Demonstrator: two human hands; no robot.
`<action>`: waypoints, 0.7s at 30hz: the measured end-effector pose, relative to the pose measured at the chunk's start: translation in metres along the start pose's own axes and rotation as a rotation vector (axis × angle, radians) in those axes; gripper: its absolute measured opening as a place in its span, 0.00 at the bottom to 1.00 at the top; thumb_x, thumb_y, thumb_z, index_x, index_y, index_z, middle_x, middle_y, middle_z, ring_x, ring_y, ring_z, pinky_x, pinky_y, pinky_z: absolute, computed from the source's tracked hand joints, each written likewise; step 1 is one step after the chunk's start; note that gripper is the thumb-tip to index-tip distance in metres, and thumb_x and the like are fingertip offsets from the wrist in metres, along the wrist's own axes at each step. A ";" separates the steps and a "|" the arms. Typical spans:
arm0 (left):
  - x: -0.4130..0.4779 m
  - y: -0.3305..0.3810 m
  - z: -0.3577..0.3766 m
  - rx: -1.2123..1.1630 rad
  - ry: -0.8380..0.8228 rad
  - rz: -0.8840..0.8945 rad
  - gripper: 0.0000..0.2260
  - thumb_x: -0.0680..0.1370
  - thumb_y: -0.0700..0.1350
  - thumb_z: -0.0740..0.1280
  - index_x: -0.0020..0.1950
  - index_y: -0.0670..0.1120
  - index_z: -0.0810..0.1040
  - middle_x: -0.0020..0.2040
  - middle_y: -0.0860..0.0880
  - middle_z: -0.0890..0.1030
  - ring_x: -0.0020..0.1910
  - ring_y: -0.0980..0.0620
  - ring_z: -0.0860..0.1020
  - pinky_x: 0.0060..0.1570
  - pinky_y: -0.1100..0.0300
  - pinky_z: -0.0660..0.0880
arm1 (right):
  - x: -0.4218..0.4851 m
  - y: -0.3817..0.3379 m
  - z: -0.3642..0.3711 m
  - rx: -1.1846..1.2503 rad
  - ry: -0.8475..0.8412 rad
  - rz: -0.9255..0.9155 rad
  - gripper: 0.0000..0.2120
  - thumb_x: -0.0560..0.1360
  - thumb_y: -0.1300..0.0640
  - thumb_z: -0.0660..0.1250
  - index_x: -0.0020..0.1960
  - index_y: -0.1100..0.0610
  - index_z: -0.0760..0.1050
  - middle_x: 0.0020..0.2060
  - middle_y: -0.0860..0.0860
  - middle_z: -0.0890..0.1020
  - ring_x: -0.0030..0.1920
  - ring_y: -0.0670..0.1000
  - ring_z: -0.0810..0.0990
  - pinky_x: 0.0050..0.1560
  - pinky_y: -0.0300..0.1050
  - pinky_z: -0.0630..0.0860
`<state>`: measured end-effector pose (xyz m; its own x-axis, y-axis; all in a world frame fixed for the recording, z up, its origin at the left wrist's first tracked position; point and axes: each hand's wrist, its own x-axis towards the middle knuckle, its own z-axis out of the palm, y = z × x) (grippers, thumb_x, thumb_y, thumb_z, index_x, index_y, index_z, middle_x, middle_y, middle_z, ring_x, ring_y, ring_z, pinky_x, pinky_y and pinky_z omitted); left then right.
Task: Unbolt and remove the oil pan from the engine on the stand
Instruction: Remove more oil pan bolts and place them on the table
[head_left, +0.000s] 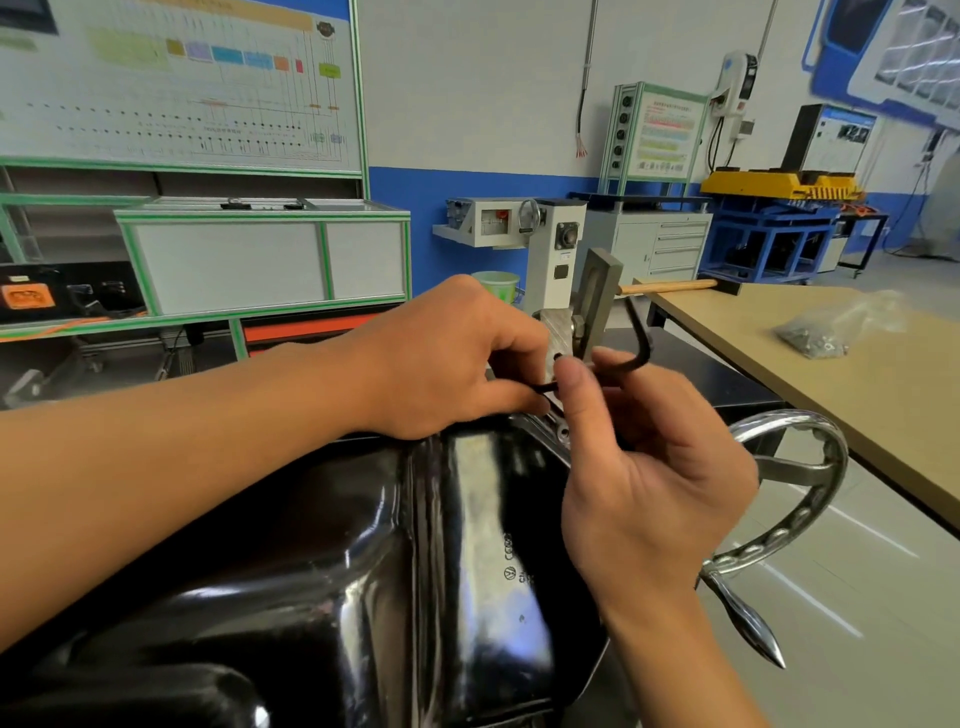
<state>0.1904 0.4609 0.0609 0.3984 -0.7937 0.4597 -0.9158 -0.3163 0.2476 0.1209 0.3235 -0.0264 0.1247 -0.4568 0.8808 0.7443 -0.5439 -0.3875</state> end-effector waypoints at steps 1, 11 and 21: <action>0.000 -0.001 0.000 0.001 0.009 -0.007 0.03 0.74 0.43 0.76 0.43 0.44 0.84 0.36 0.53 0.84 0.36 0.59 0.81 0.36 0.71 0.73 | 0.000 0.000 0.000 0.013 0.015 0.003 0.08 0.75 0.57 0.75 0.53 0.49 0.82 0.43 0.43 0.84 0.41 0.43 0.84 0.43 0.37 0.77; -0.002 0.002 -0.002 -0.102 -0.085 -0.025 0.10 0.77 0.43 0.72 0.58 0.45 0.84 0.46 0.55 0.87 0.45 0.62 0.83 0.49 0.62 0.79 | -0.007 0.000 0.001 -0.056 -0.097 0.005 0.10 0.79 0.62 0.67 0.58 0.64 0.81 0.51 0.54 0.86 0.54 0.45 0.84 0.58 0.37 0.77; -0.002 -0.002 -0.002 -0.022 -0.062 -0.026 0.07 0.73 0.44 0.76 0.39 0.44 0.81 0.34 0.51 0.81 0.35 0.51 0.80 0.37 0.58 0.75 | -0.006 0.004 0.003 0.096 -0.087 0.198 0.07 0.76 0.59 0.73 0.54 0.54 0.82 0.43 0.49 0.85 0.43 0.51 0.85 0.45 0.48 0.81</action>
<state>0.1918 0.4643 0.0609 0.4172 -0.8162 0.3997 -0.9037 -0.3260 0.2774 0.1257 0.3259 -0.0322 0.3275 -0.4835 0.8118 0.7583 -0.3780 -0.5311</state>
